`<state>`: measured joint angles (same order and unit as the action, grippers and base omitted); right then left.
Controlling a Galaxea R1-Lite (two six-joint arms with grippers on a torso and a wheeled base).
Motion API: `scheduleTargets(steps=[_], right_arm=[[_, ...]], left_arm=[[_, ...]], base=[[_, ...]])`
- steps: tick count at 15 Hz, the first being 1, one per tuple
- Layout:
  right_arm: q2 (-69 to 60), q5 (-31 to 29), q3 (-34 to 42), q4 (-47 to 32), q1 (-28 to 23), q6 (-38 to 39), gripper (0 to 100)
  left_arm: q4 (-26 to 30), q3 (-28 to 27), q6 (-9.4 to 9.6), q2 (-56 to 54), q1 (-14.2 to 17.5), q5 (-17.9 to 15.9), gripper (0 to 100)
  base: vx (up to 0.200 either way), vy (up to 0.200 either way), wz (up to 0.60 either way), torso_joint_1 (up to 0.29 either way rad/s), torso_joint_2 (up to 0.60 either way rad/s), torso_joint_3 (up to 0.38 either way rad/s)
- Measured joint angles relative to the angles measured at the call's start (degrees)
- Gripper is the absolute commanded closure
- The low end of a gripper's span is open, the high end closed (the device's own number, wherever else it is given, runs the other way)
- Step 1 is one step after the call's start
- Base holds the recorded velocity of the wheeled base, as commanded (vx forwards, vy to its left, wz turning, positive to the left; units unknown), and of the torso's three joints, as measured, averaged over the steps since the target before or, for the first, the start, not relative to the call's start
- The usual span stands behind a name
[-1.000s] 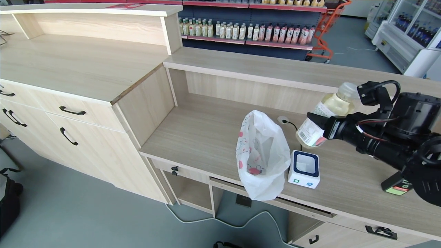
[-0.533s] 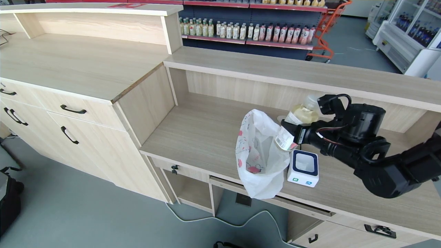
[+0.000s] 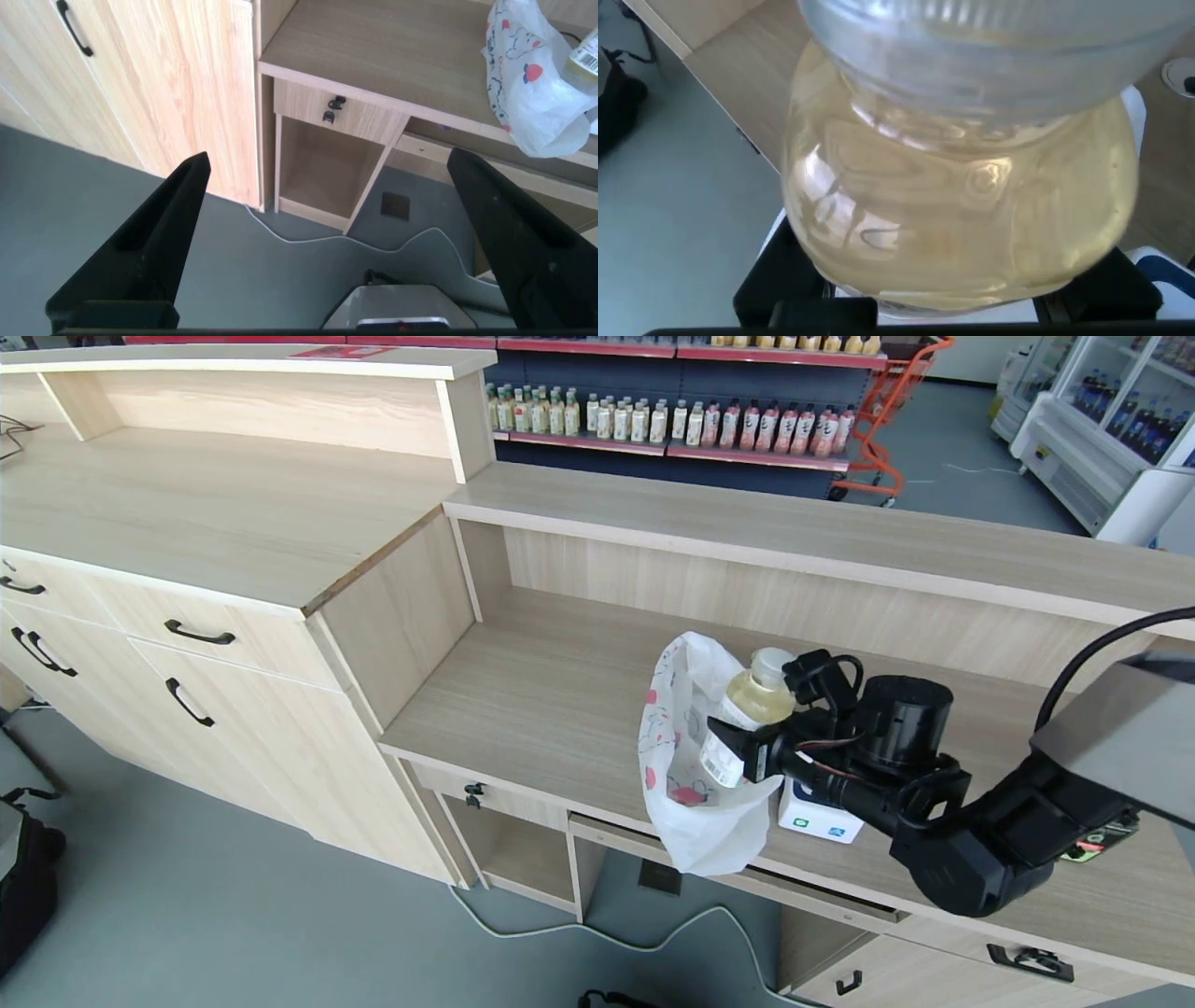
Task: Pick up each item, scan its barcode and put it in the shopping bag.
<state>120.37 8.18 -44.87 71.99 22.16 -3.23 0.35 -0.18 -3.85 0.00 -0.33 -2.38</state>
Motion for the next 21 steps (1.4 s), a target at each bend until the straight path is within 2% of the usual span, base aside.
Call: scheduleTargets(steps=[4, 10, 16, 17, 21], right_arm=[[6.4, 0.4, -1.6, 7.4, 0.0, -2.8, 100], [16.6, 0.4, -5.2, 14.2, -0.8, -7.7, 100], [22.6, 0.5, -7.0, 15.0, -2.0, -9.4, 100], [22.9, 0.6, -7.0, 15.1, -2.3, -9.4, 0], [22.4, 0.4, -6.7, 14.4, -2.9, -9.0, 0]], left_arm=[[0.0, 0.0, 0.00, 0.0, 0.0, 0.0, 0], [0.0, 0.0, 0.00, 0.0, 0.0, 0.0, 0], [0.0, 0.0, 0.00, 0.0, 0.0, 0.0, 0], [0.0, 0.0, 0.00, 0.0, 0.0, 0.0, 0], [0.0, 0.0, 0.00, 0.0, 0.0, 0.0, 0]], base=[[0.000, 0.000, 0.00, 0.000, 0.00, 0.000], [0.000, 0.000, 0.00, 0.000, 0.00, 0.000], [0.000, 0.000, 0.00, 0.000, 0.00, 0.000], [0.000, 0.000, 0.00, 0.000, 0.00, 0.000], [0.000, 0.000, 0.00, 0.000, 0.00, 0.000]])
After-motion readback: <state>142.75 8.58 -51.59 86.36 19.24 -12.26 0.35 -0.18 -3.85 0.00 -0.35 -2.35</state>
